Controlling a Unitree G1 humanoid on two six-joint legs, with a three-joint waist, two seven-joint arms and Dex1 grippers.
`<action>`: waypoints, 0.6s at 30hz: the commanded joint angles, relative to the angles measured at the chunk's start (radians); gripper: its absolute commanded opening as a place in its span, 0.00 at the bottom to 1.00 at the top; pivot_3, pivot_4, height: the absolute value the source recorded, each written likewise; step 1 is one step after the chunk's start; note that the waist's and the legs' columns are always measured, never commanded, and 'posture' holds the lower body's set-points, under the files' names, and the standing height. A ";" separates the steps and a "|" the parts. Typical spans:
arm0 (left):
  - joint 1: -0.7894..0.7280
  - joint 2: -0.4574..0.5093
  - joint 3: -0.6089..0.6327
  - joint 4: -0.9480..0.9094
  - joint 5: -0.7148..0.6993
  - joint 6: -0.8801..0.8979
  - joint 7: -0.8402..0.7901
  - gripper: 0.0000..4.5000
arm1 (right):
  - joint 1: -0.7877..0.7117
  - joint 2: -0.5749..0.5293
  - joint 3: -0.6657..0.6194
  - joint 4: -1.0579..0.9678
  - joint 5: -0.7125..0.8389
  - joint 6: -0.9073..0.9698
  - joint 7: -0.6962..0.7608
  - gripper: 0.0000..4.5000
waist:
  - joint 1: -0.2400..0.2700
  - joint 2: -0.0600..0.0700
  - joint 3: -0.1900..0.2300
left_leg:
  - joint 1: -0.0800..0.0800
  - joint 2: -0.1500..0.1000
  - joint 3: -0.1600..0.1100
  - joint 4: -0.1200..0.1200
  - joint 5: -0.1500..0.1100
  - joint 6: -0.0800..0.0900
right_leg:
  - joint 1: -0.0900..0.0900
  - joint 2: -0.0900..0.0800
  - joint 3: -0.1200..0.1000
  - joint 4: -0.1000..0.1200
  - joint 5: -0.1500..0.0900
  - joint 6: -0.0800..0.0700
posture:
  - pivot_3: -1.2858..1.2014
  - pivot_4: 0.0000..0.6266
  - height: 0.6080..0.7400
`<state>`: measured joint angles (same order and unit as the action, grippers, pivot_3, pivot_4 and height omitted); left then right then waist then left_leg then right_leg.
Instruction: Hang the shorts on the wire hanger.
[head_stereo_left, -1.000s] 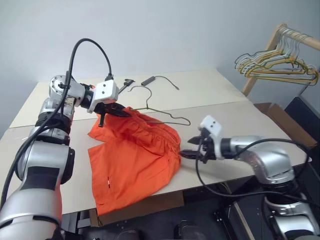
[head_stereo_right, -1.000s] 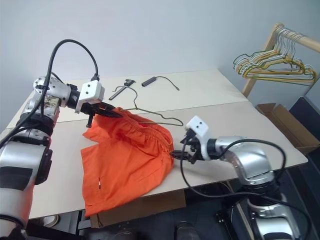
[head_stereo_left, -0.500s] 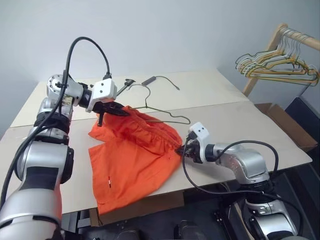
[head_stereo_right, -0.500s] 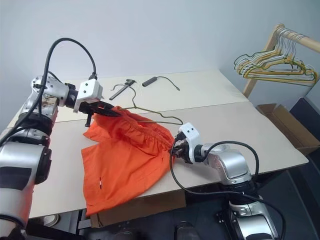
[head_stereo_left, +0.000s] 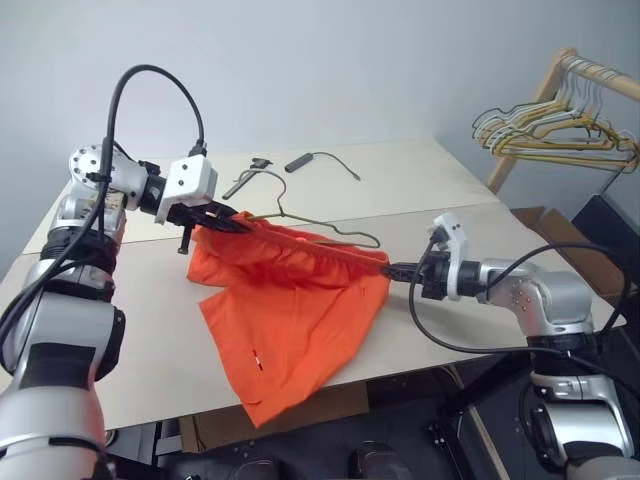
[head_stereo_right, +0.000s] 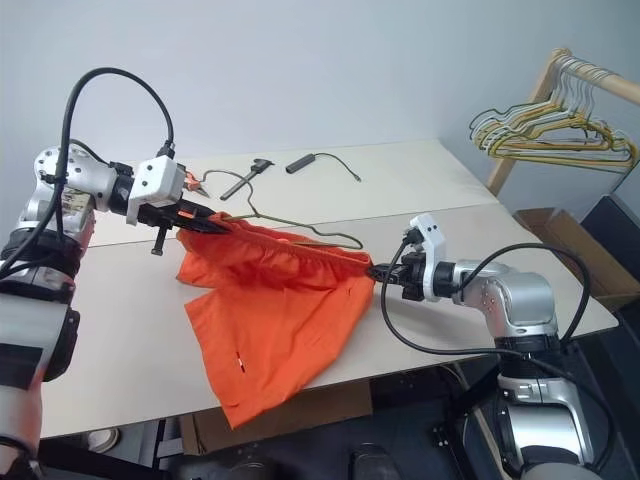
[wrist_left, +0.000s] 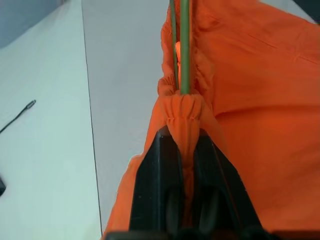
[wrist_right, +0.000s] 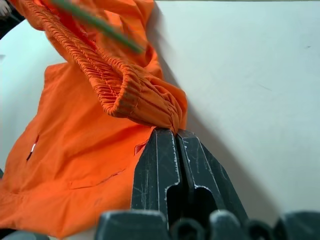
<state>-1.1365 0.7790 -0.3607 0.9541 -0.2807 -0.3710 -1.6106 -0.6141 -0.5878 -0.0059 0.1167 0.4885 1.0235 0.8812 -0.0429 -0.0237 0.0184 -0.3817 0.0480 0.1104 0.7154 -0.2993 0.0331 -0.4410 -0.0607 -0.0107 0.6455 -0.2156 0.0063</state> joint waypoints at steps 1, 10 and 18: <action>-0.003 0.024 0.012 -0.019 -0.064 -0.002 -0.004 0.00 | -0.035 -0.045 0.030 0.063 -0.040 -0.063 0.041 0.01 | -0.001 0.000 0.000 | 0.000 0.000 0.000 0.000 0.000 0.000 | 0.000 0.000 0.000 0.000 0.000 0.000 | 0.52 0.00 1.00; 0.011 0.063 -0.052 -0.049 -0.061 0.007 -0.004 0.00 | -0.059 -0.063 0.049 0.106 -0.053 -0.119 0.083 0.01 | 0.000 0.000 0.000 | -0.001 0.000 0.000 0.000 0.000 0.000 | 0.000 0.000 0.000 0.000 0.000 0.000 | 0.52 0.00 1.00; -0.003 0.032 -0.030 0.015 0.026 -0.011 -0.004 0.00 | -0.070 -0.101 0.066 0.069 -0.076 -0.146 0.101 0.01 | 0.003 0.000 0.000 | -0.001 0.000 0.002 0.000 0.000 0.000 | -0.001 0.000 -0.001 0.000 0.000 0.000 | 0.52 0.00 1.00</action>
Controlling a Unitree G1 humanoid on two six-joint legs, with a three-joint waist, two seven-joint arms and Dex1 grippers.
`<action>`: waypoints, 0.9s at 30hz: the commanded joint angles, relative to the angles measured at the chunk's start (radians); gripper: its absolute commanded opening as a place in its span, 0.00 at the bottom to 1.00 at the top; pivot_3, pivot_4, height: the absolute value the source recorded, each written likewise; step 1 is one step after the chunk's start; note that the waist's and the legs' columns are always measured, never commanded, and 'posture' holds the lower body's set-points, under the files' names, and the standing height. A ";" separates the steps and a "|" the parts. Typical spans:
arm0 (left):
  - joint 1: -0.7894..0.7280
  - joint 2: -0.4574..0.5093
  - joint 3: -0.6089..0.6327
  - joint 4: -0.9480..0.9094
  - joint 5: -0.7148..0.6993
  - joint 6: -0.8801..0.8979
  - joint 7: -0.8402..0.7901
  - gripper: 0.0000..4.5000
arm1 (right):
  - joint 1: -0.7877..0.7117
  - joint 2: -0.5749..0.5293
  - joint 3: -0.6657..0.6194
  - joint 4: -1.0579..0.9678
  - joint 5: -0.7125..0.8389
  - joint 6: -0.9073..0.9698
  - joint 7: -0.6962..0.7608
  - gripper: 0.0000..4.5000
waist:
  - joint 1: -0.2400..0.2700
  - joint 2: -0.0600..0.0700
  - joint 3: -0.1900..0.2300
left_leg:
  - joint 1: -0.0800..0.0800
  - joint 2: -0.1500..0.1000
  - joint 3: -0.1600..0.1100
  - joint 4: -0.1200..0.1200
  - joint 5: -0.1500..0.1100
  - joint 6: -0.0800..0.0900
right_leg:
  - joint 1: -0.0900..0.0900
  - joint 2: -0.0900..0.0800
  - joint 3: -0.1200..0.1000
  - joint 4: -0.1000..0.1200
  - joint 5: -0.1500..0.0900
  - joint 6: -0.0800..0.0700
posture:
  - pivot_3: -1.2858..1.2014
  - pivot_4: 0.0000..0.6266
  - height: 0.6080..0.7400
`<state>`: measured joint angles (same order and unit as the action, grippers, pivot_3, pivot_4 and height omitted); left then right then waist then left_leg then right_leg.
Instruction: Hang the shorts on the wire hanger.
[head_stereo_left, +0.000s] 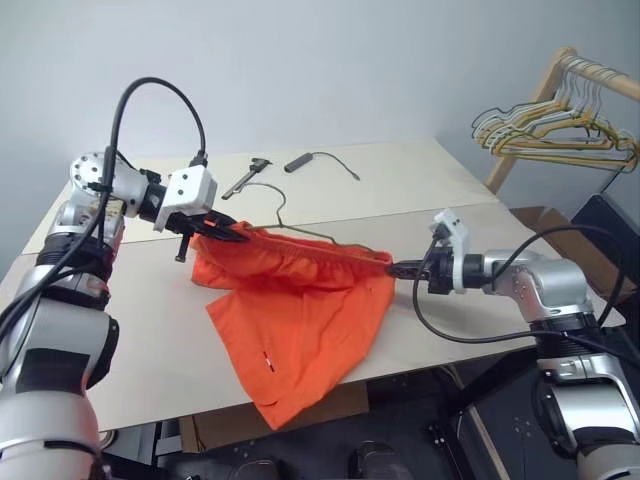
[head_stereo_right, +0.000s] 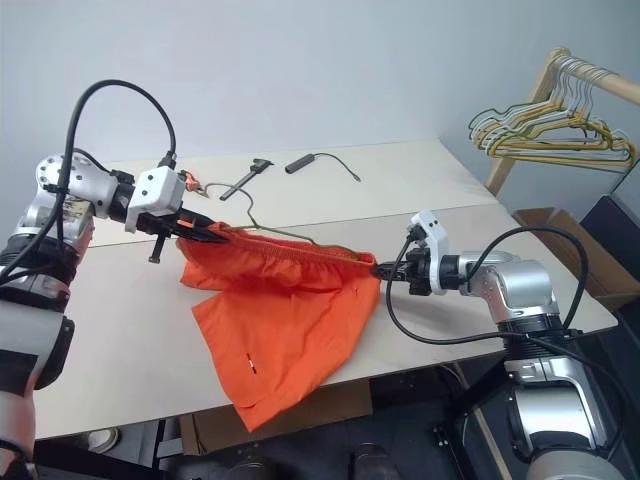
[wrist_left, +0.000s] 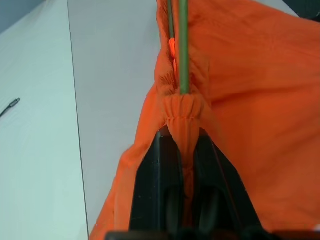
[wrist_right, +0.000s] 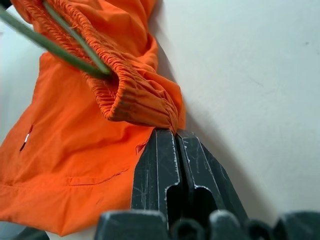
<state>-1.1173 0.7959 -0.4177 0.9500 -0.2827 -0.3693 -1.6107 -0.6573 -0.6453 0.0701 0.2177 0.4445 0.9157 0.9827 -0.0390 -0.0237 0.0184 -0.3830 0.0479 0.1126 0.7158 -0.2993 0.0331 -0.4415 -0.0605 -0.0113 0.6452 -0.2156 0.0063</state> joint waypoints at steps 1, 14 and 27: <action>-0.027 0.008 0.035 0.032 0.050 -0.021 -0.004 0.00 | -0.025 -0.053 0.000 -0.051 -0.042 -0.052 0.002 0.01 | -0.001 0.000 0.000 | 0.000 0.000 0.000 0.000 0.000 0.000 | 0.000 0.000 0.000 0.000 0.000 0.000 | 0.52 0.00 1.00; -0.069 -0.054 0.091 0.030 0.212 -0.081 0.017 0.00 | -0.078 -0.153 0.255 -0.351 -0.412 -0.413 -0.010 0.01 | -0.005 0.000 0.000 | -0.002 0.000 0.002 0.000 0.000 0.000 | -0.003 0.000 0.000 0.001 0.000 0.000 | 0.51 0.00 1.00; -0.077 -0.091 0.134 0.014 0.299 -0.105 0.081 0.00 | -0.158 -0.103 0.292 -0.459 -0.419 -0.368 0.094 0.01 | -0.002 0.000 0.000 | -0.002 0.000 0.002 0.000 0.000 0.000 | -0.003 0.000 0.000 0.000 0.000 0.000 | 0.51 0.00 1.00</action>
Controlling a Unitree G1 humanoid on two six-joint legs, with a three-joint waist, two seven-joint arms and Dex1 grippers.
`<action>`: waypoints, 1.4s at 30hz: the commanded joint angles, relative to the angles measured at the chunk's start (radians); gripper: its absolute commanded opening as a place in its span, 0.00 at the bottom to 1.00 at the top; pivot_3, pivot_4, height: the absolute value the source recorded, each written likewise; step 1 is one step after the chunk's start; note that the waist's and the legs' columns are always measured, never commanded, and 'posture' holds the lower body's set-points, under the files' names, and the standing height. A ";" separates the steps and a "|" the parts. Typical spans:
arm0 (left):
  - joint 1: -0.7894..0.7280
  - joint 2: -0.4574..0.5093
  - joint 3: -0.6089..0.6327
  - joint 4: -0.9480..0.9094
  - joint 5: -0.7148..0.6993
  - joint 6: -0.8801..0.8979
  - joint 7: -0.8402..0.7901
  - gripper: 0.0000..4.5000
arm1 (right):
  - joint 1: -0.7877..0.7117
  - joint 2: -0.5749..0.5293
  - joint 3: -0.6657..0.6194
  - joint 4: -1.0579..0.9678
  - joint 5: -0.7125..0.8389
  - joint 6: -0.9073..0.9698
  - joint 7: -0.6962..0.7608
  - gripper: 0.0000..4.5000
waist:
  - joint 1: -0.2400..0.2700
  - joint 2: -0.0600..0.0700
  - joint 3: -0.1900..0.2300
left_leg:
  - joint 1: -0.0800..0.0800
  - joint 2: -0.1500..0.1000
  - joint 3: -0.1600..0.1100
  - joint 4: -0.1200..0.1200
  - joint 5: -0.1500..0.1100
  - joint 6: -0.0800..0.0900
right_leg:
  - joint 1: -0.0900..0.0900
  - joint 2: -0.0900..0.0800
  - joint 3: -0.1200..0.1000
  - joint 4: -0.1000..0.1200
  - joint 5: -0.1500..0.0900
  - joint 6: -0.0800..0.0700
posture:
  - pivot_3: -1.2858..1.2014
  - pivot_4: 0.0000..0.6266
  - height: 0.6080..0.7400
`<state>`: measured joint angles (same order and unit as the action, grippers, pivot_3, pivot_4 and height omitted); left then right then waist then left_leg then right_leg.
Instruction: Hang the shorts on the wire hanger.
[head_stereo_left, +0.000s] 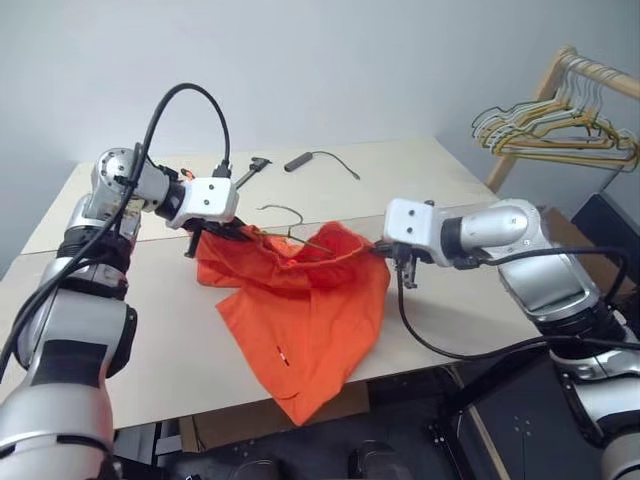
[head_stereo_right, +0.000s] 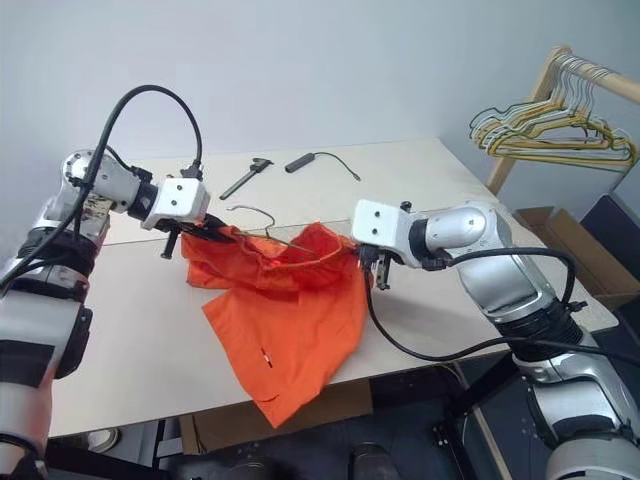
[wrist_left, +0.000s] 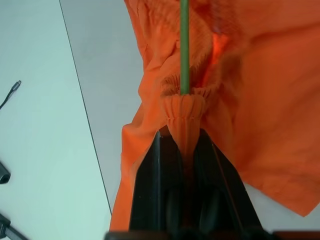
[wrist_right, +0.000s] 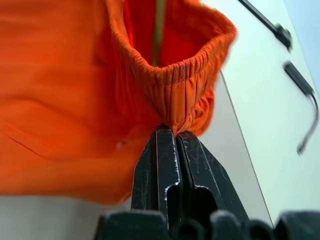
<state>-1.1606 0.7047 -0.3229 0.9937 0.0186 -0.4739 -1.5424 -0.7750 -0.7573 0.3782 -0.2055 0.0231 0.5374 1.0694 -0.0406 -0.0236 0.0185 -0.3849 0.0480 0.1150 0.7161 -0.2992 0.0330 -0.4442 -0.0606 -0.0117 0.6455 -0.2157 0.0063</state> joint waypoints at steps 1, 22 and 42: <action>-0.032 -0.003 0.045 -0.034 -0.007 0.006 0.005 0.00 | -0.042 0.016 -0.013 -0.036 -0.005 0.007 0.005 0.01 | -0.001 0.000 0.000 | 0.000 0.000 0.000 0.000 0.000 0.000 | 0.000 0.000 0.000 0.000 0.000 0.000 | 0.51 0.00 1.00; 0.007 -0.007 0.103 -0.076 -0.025 0.027 -0.047 0.00 | -0.018 0.189 -0.016 0.196 -0.062 -0.016 -0.081 0.61 | -0.003 0.000 0.000 | 0.001 0.000 0.000 0.000 0.000 -0.001 | 0.001 0.000 0.000 0.001 0.000 0.000 | 0.52 0.00 1.00; 0.012 -0.018 0.135 -0.035 -0.016 0.029 -0.036 0.00 | -0.009 0.224 -0.033 0.213 0.013 0.086 -0.053 0.01 | -0.003 0.000 0.000 | 0.001 0.000 0.000 0.000 0.000 -0.001 | 0.001 0.000 0.000 0.001 0.000 0.000 | 0.52 0.00 1.00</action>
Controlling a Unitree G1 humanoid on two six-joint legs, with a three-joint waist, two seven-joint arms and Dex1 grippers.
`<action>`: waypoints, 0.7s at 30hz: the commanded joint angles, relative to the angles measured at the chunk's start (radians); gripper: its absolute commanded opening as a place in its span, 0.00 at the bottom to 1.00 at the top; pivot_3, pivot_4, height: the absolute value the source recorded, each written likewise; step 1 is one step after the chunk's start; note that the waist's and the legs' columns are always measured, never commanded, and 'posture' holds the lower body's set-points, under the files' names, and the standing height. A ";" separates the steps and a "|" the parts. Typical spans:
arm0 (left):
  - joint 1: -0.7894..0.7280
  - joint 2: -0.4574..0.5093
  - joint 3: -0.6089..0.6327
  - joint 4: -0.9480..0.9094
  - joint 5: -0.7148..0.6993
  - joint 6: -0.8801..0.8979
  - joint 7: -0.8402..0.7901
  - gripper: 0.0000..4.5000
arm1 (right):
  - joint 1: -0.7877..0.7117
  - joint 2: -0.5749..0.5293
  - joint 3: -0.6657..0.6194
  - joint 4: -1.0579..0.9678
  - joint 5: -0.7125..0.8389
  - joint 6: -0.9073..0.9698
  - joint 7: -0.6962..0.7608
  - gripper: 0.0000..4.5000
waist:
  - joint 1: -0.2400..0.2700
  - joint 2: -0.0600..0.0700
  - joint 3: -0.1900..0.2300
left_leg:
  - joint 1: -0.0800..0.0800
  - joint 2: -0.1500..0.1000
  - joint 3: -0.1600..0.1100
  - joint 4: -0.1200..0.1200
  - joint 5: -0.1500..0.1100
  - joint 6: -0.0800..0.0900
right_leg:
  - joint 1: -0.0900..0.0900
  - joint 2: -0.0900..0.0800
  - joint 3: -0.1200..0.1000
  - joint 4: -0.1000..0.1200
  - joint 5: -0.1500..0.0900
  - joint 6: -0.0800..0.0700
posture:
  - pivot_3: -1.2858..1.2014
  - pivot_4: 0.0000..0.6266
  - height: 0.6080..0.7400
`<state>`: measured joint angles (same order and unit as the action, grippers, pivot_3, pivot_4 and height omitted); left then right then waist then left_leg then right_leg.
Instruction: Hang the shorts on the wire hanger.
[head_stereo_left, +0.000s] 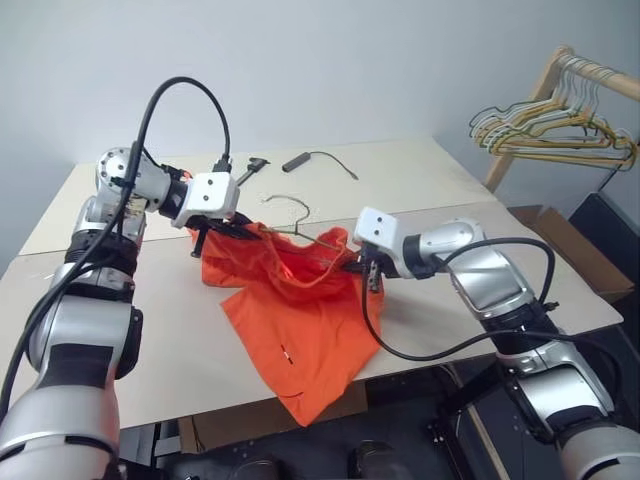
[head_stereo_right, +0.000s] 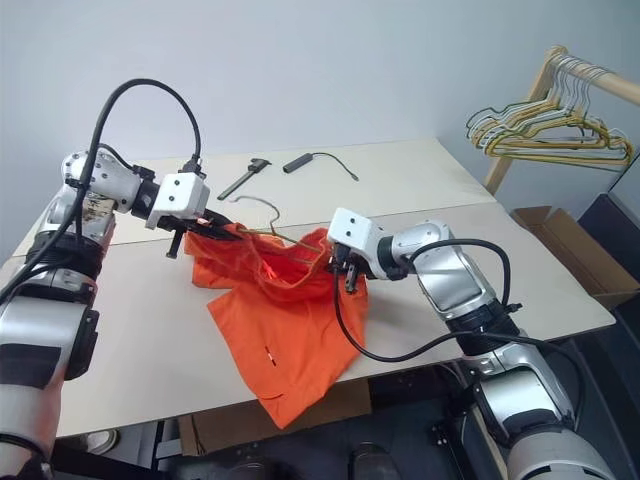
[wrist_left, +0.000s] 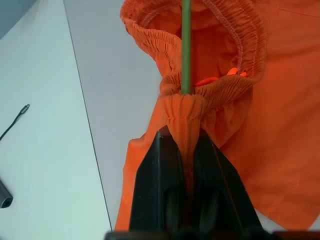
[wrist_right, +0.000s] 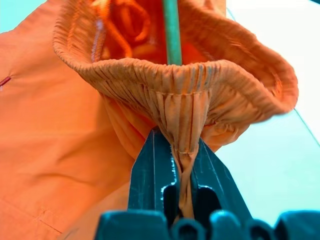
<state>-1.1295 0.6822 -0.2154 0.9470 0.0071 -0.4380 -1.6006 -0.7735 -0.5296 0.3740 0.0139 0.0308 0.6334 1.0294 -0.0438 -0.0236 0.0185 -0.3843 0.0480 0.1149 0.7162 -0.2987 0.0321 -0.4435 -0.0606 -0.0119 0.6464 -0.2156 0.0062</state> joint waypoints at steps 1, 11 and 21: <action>-0.021 0.002 0.031 0.024 -0.004 -0.004 0.034 0.00 | -0.009 -0.005 -0.029 -0.008 0.006 -0.012 -0.013 0.01 | 0.000 0.000 0.000 | 0.000 0.000 0.000 0.000 0.000 0.000 | 0.000 0.000 0.000 0.000 0.000 0.000 | 0.52 0.00 1.00; -0.043 0.023 0.056 0.149 0.036 -0.006 0.133 0.64 | 0.007 -0.032 -0.071 -0.045 0.048 0.030 -0.010 0.00 | 0.000 0.000 0.000 | 0.000 0.000 0.000 0.000 0.000 0.000 | 0.000 0.000 0.000 0.000 0.000 0.000 | 0.51 0.00 1.00; -0.103 0.045 0.159 0.176 -0.016 0.050 0.237 1.00 | 0.036 -0.124 -0.198 -0.162 0.141 0.270 -0.033 0.00 | 0.000 0.000 0.000 | -0.001 0.000 -0.001 0.000 0.000 0.000 | 0.000 -0.001 -0.001 0.000 0.000 0.000 | 0.50 0.00 1.00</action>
<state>-1.2132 0.7190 -0.0901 1.1384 0.0271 -0.4040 -1.3723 -0.7281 -0.6253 0.2471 -0.0893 0.1440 0.8546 1.0106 -0.0435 -0.0236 0.0185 -0.3853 0.0476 0.1143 0.7162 -0.2989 0.0324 -0.4438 -0.0616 -0.0127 0.6458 -0.2156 0.0063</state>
